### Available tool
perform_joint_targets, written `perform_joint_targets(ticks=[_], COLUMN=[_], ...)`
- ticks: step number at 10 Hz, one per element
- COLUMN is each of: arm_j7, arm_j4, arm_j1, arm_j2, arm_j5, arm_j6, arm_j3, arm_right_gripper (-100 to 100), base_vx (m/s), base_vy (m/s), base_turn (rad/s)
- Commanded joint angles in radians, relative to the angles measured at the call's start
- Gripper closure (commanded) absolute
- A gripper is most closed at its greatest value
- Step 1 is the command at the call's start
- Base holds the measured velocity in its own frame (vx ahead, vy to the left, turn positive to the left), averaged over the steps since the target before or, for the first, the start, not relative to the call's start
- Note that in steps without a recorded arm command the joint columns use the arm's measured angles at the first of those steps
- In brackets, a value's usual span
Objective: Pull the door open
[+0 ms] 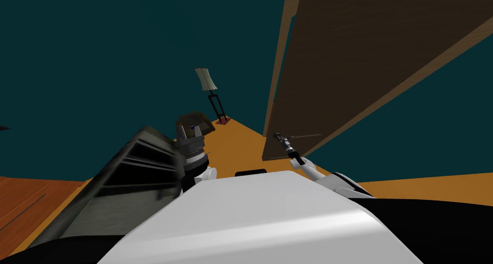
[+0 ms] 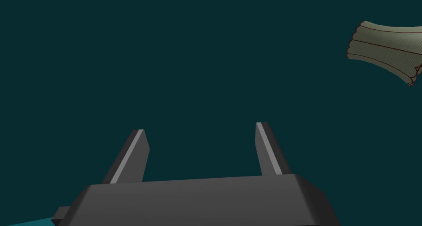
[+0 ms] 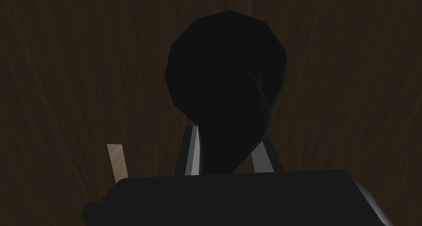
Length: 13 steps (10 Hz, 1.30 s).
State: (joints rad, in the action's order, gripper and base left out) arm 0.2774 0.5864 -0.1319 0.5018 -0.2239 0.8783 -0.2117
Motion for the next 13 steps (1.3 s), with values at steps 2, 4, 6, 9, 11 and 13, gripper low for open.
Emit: perform_joint_targets(ticks=[2,4,6,9,11,13], arm_j7=[-0.010,-0.013,0.013,0.049,0.070,0.093], arm_j4=[-0.028,-0.014,-0.014,-0.014,-0.014,-0.013], arm_j1=[-0.037,-0.034,-0.013,0.016,0.033,0.052], arm_j2=[-0.017,-0.019,0.005,0.040,0.061,0.084], arm_j5=[0.000,-0.001,0.001,0.002,0.003,0.004], arm_j6=[-0.014,-0.027,0.008,0.057,0.086,0.118], arm_j3=[0.002,0.004,-0.021,-0.051,-0.069,-0.088], arm_right_gripper=[100,100,100,100,100,100], base_vx=[-0.151,-0.110,-0.157,-0.167,-0.197,-0.138], base_vy=[-0.078,-0.073,-0.041,-0.052,-0.112,-0.043], base_turn=[0.090,0.065,0.132,0.099,0.126,0.087])
